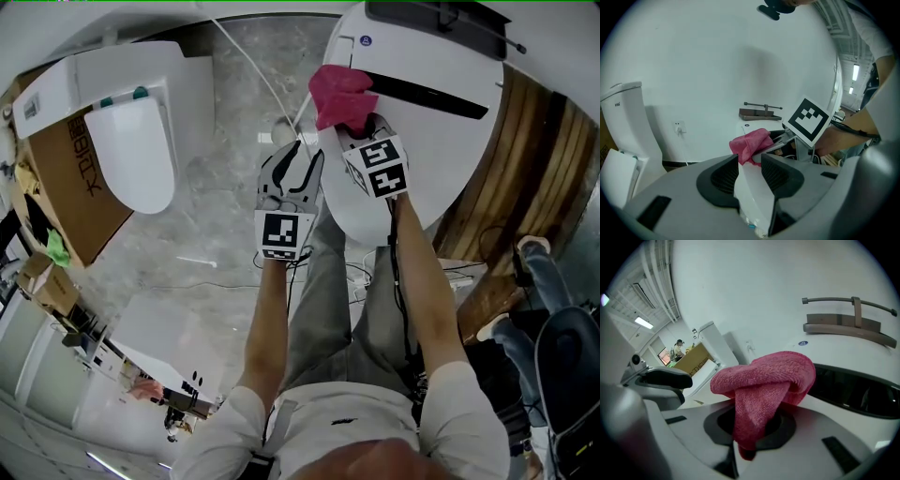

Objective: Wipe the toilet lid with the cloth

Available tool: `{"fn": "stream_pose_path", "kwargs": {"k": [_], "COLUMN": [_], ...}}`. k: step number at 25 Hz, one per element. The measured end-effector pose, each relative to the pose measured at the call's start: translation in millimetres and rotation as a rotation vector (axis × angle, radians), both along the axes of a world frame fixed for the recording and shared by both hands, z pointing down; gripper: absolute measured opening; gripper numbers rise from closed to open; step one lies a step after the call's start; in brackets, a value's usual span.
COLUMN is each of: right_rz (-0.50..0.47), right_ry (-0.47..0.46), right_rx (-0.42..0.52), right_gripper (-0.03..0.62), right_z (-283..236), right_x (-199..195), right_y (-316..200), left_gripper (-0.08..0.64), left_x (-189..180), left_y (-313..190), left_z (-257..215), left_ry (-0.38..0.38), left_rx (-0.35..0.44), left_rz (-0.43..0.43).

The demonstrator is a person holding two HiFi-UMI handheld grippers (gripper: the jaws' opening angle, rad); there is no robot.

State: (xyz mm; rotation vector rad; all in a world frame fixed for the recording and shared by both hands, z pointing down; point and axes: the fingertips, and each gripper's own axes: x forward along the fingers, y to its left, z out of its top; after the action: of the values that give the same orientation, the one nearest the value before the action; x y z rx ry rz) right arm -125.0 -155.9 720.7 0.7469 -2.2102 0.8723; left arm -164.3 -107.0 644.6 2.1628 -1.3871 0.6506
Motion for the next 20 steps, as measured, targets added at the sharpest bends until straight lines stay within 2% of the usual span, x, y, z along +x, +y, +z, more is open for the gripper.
{"fn": "stream_pose_path", "kwargs": {"k": [10, 20], "right_rz": [0.027, 0.058], "right_ry": [0.01, 0.047], "right_rx": [-0.024, -0.018], "right_gripper": [0.064, 0.064], "right_z": [3, 3], "right_x": [34, 90], "right_y": [14, 22], "left_gripper": [0.156, 0.156], "left_x": [27, 71], "left_y": [3, 6], "left_z": [-1, -3], "left_ry": [0.0, 0.013], "left_rx": [-0.004, -0.002], "left_rz": [0.035, 0.1]}}
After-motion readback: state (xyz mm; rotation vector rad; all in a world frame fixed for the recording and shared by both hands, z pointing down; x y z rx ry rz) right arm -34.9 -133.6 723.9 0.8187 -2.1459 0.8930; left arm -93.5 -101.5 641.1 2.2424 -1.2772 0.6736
